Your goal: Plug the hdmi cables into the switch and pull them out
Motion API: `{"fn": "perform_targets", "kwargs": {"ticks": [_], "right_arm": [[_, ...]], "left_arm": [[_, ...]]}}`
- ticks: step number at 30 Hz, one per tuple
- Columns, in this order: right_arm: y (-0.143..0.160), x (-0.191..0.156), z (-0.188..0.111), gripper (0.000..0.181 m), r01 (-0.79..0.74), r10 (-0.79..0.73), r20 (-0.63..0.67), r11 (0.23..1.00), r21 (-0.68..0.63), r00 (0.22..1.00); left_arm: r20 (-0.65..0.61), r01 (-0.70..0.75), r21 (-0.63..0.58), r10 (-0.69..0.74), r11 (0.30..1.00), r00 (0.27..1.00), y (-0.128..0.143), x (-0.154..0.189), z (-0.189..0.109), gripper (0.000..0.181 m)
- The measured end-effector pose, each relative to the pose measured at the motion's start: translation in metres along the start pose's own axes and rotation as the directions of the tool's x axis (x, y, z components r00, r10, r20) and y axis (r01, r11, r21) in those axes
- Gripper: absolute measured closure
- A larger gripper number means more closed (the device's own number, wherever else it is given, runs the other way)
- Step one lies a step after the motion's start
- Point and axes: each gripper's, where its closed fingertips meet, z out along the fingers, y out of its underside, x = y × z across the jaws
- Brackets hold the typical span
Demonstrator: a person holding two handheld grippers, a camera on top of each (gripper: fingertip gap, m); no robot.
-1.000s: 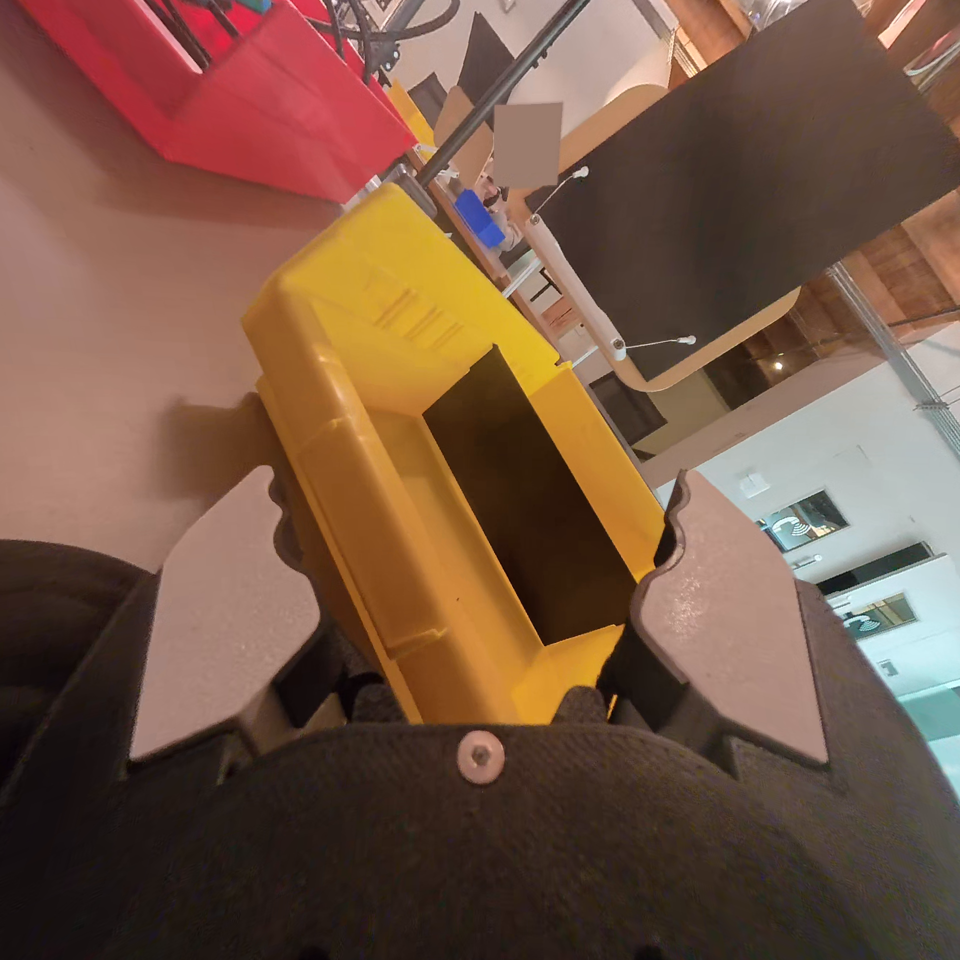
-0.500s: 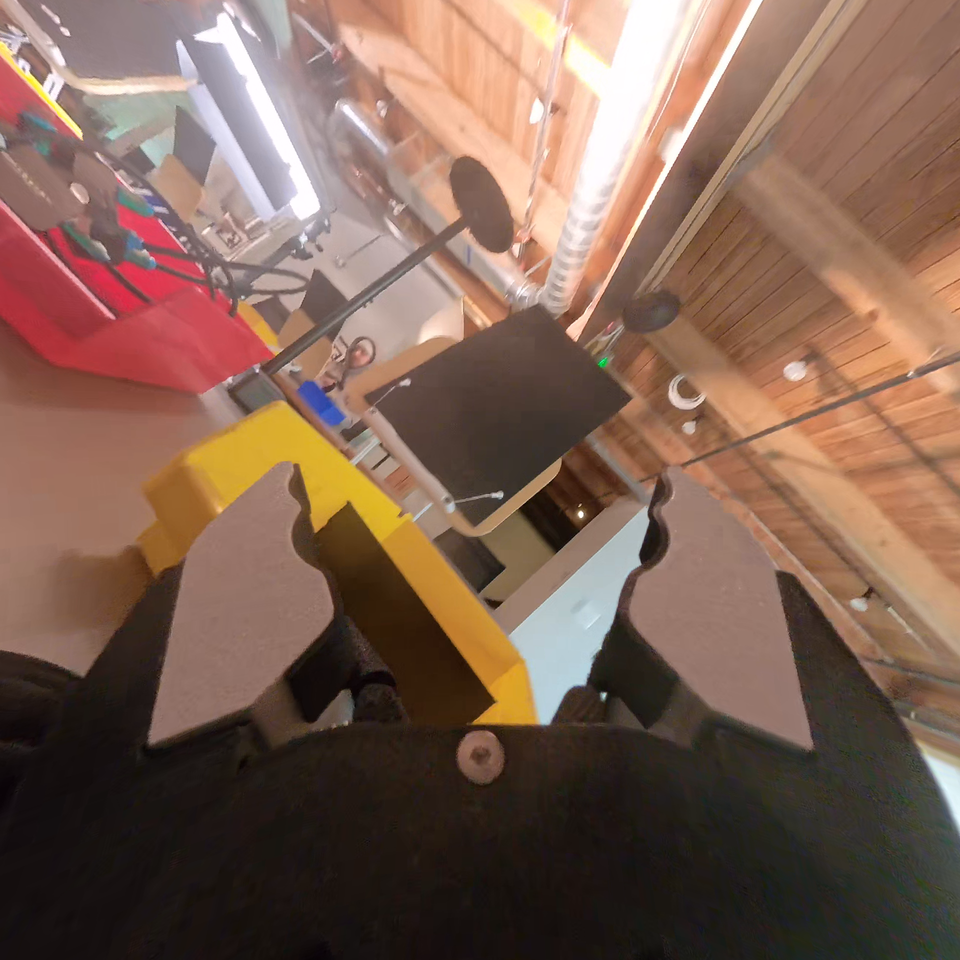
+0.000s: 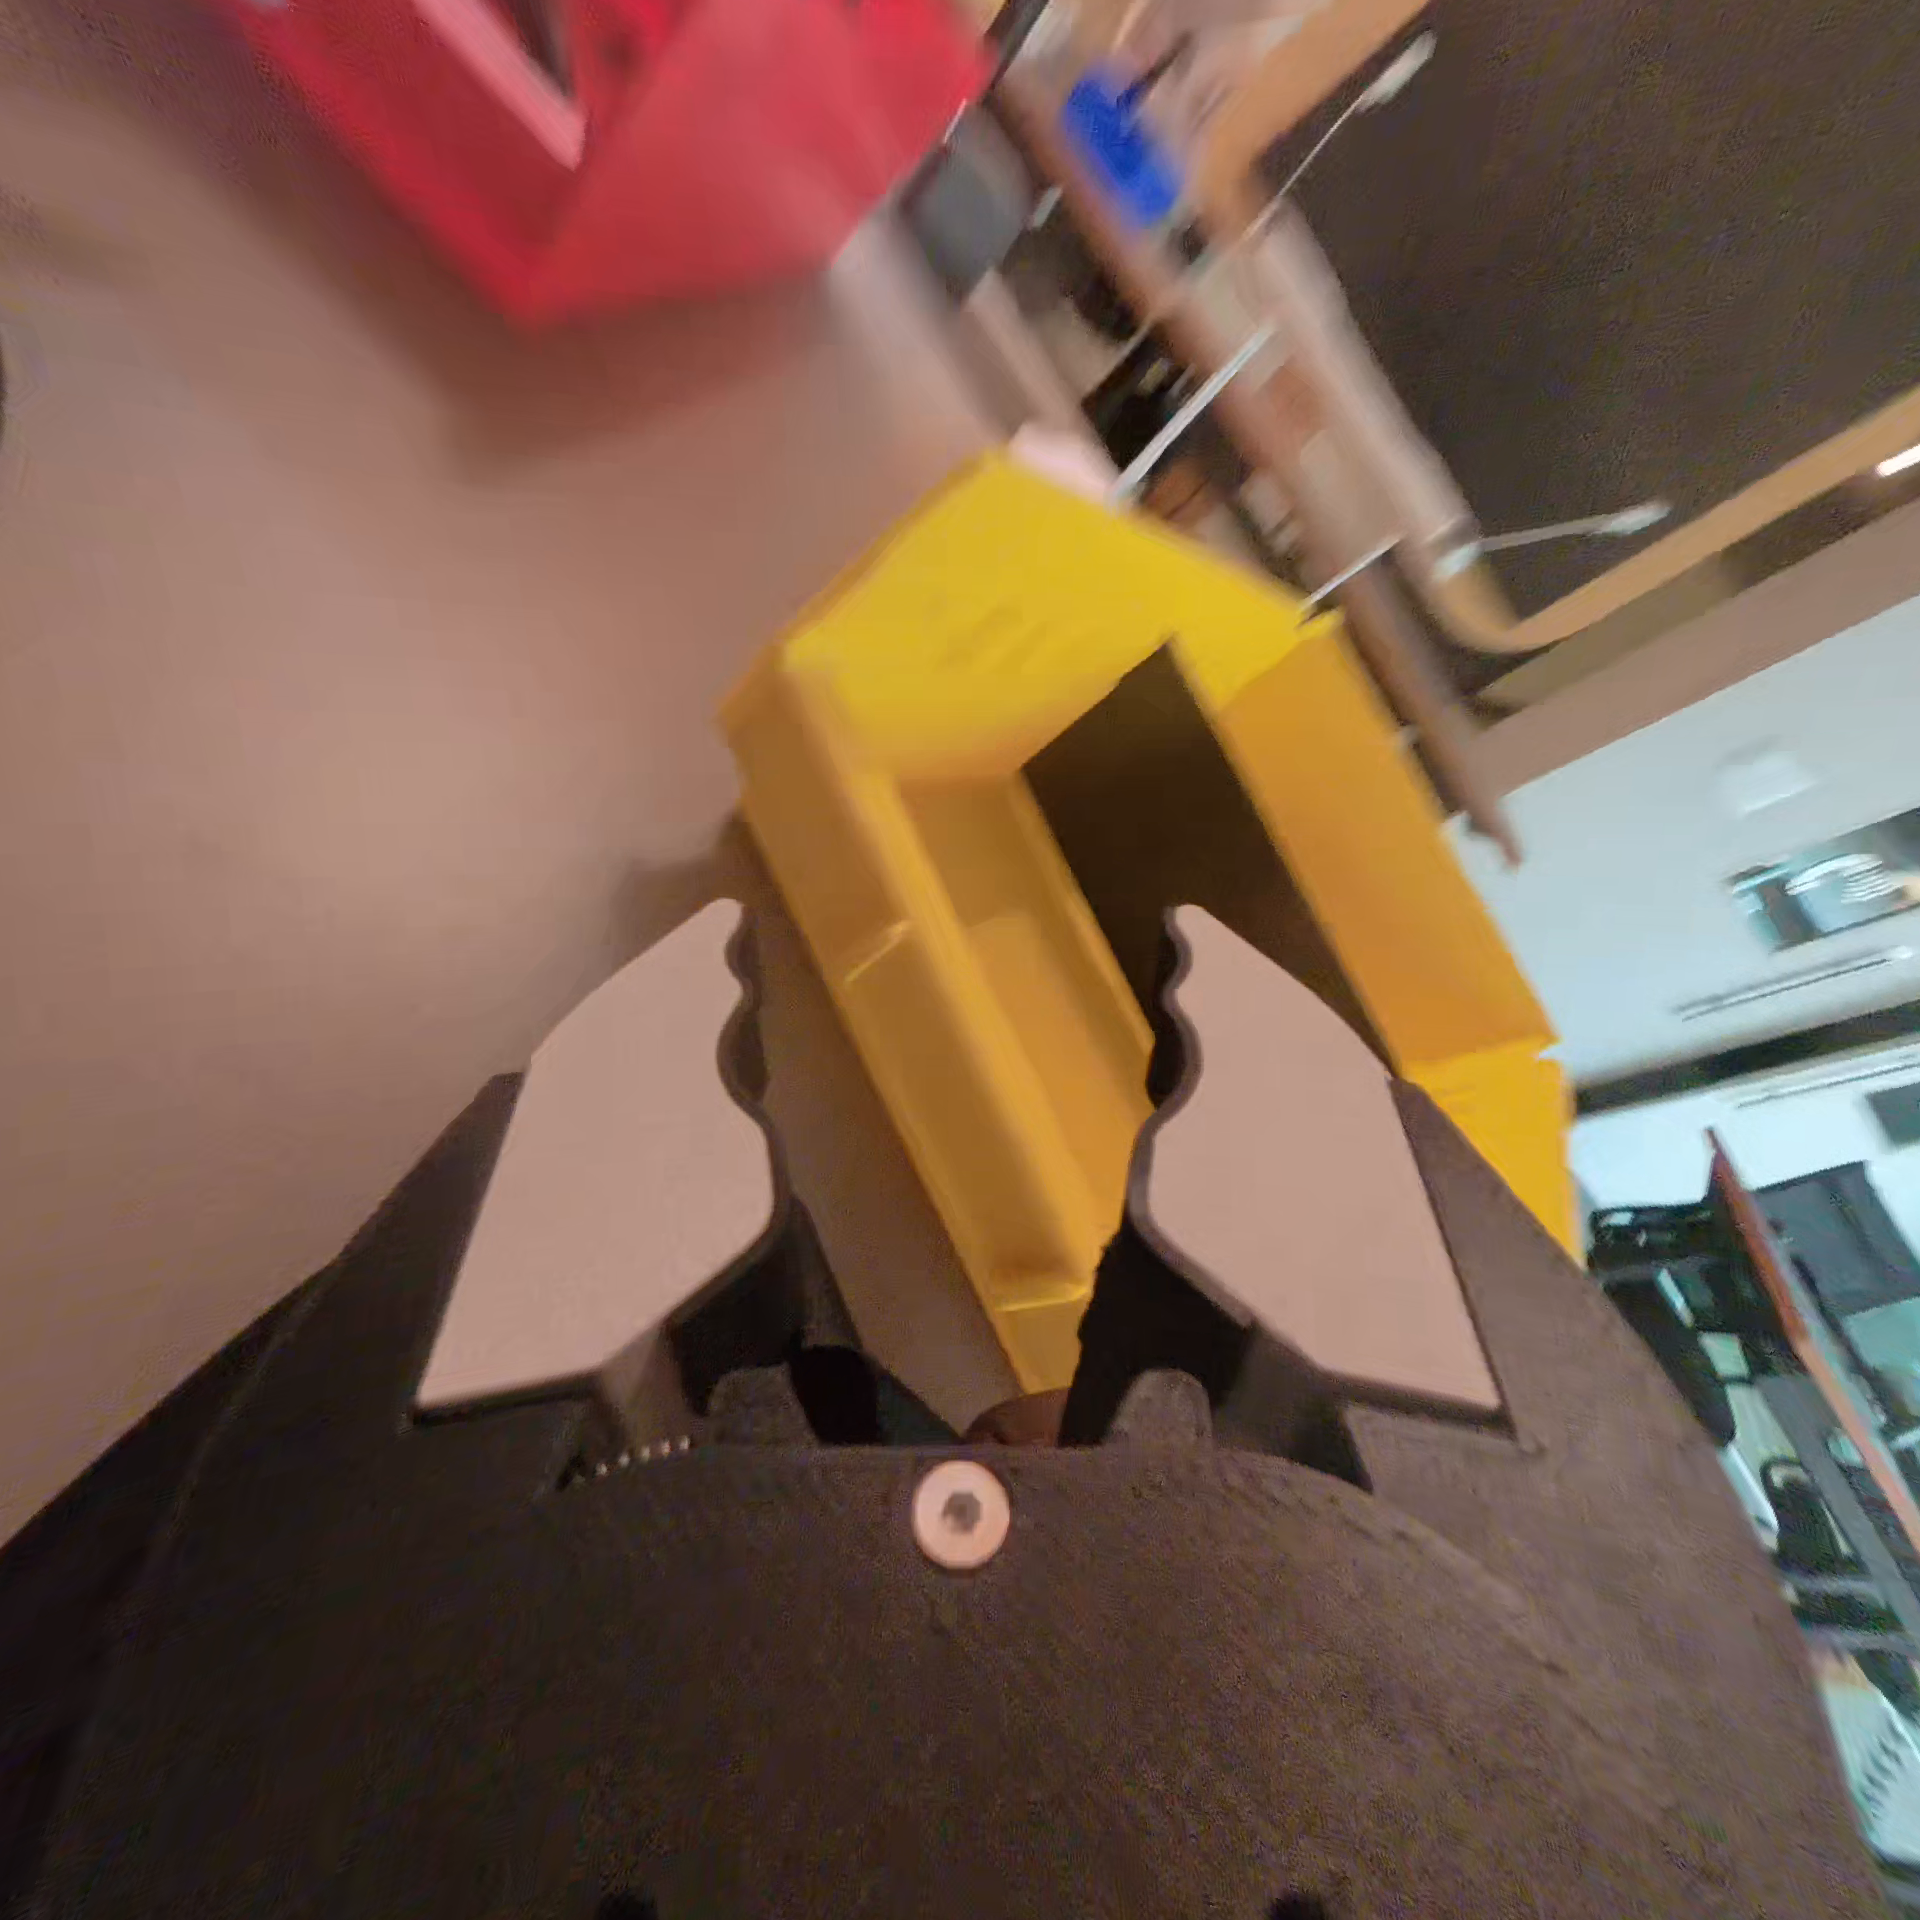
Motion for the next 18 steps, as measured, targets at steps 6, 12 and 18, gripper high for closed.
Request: {"fn": "perform_targets", "kwargs": {"ticks": [6, 12, 18], "right_arm": [[0.051, -0.006, 0.03, 0.138, 0.076, -0.018, 0.167, 0.934, -0.348, 0.986], [0.111, 0.039, 0.005, 0.138, 0.069, -0.011, 0.121, 0.872, -0.484, 0.993], [0.169, 0.075, -0.038, 0.138, 0.01, 0.028, 0.061, 0.838, -0.545, 0.998]], "left_arm": [[-0.059, -0.148, -0.208, 0.139, 0.967, 0.989, 0.034, -0.006, 0.021, 0.126], [-0.127, -0.186, -0.263, 0.157, 0.947, 0.979, 0.054, -0.016, 0.012, 0.145], [-0.137, -0.148, -0.277, 0.113, 0.949, 0.984, 0.081, -0.029, -0.022, 0.139]]}}
